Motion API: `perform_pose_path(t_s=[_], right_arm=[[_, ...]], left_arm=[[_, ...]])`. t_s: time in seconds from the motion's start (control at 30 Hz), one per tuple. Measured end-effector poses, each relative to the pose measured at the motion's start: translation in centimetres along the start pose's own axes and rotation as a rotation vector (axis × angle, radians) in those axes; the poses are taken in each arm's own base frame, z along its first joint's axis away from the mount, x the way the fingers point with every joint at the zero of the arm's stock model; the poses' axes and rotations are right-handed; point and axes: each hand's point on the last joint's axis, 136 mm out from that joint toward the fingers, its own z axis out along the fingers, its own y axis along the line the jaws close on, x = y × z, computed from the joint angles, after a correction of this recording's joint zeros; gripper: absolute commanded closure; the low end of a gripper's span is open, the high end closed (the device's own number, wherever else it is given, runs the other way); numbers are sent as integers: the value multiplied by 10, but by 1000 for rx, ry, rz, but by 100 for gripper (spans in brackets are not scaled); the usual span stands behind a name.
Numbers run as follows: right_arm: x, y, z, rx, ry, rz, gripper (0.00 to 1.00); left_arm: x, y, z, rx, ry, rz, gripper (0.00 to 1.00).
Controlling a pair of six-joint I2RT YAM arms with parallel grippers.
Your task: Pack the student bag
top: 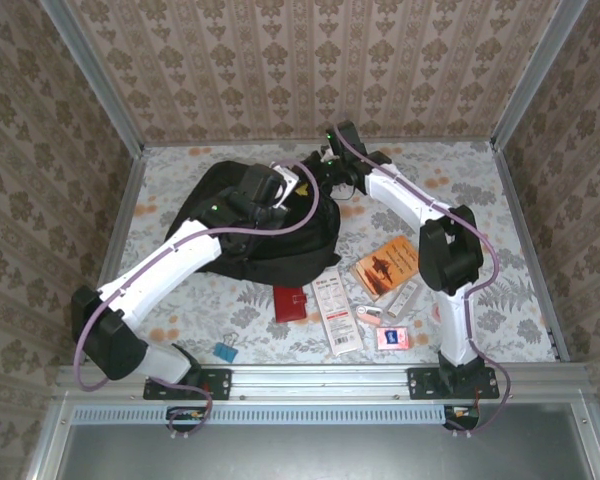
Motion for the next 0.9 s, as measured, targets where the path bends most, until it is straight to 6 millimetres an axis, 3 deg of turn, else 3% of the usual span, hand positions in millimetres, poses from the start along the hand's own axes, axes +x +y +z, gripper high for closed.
perform_pose_path(t_s=[0.07, 0.27, 0.3, 0.37, 0.4, 0.47, 0.57, 0.7, 0.9], right_arm=[[1, 0, 0, 0, 5, 7, 100], [5, -1, -1, -47, -4, 51, 100], [7, -1, -2, -63, -8, 68, 100], [10, 0, -1, -96, -20, 97, 100], [10, 0, -1, -107, -30, 115, 100], [11, 1, 1, -117, -45, 136, 100], [13, 6, 3, -130, -60, 157, 100], [16, 8, 7, -133, -70, 176, 100], [19, 13, 7, -136, -68, 173, 100]], left_arm=[[0, 1, -3, -3, -4, 4, 100], [4, 5, -7, -39, 15, 28, 100], [5, 6, -7, -49, 18, 35, 93], [7, 10, -9, -67, 24, 44, 59], [9, 11, -11, -74, 34, 51, 48], [13, 16, -15, -80, 50, 48, 40], [4, 20, -25, -56, 55, 14, 36], [-25, 22, -36, 23, 18, -58, 34], [-39, 15, -21, 138, 76, -132, 35]])
